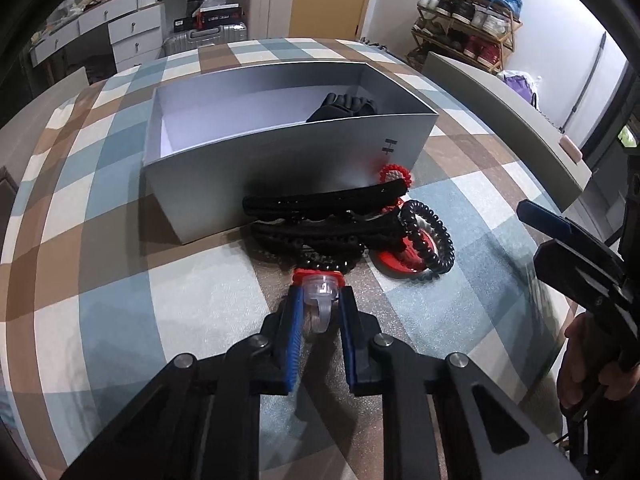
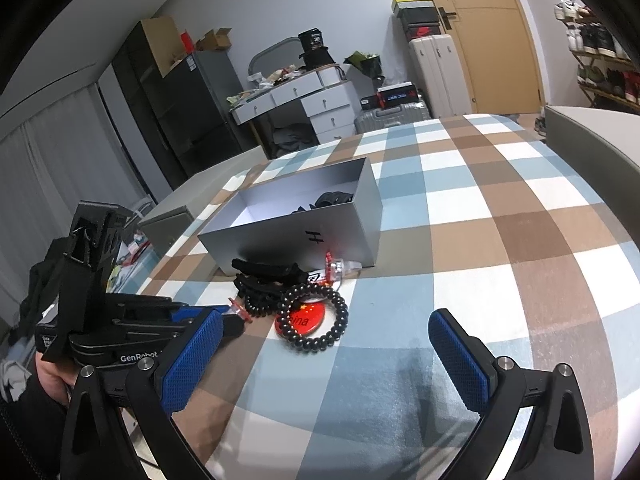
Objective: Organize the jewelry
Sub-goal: 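Lower the left tool onto the red-capped clear item and close it, then lift the red-capped item with the left tool while the right tool grasps another red-capped item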
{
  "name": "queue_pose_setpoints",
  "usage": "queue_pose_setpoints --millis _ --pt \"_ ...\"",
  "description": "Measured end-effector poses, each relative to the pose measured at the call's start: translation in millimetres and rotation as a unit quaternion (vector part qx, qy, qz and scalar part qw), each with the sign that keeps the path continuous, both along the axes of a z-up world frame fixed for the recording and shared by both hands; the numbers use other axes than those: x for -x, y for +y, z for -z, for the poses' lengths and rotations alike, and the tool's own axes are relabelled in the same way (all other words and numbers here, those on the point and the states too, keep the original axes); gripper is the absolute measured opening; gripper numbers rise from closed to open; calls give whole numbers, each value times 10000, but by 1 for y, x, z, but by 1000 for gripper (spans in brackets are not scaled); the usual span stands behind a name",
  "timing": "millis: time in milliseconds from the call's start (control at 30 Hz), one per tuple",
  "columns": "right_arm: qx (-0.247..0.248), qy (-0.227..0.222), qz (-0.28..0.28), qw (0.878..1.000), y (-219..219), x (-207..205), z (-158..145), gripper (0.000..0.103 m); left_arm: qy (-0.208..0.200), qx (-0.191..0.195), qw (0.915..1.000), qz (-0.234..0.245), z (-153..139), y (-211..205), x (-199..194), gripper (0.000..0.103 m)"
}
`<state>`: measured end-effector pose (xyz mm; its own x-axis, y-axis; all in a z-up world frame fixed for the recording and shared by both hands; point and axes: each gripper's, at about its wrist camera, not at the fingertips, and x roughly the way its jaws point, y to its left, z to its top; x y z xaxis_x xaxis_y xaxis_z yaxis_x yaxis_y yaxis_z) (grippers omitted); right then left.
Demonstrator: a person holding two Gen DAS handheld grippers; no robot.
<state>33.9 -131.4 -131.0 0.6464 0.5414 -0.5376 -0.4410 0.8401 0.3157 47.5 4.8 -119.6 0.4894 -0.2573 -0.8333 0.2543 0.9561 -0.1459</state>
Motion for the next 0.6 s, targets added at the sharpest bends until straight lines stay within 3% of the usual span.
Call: queue_pose_setpoints --millis 133,367,467,600 --pt "64 81 3 9999 0 -1 1 103 -22 152 9998 -101 0 6 1 12" --pt "-79 266 98 9996 -7 -10 1 103 -246 71 9996 -69 -8 8 16 12" --pt "-268 486 125 9984 -11 -21 0 103 -251 146 9995 -157 -10 13 17 12" --pt "-158 733 -25 9972 -1 -40 1 102 -297 190 9991 -238 -13 19 18 12"
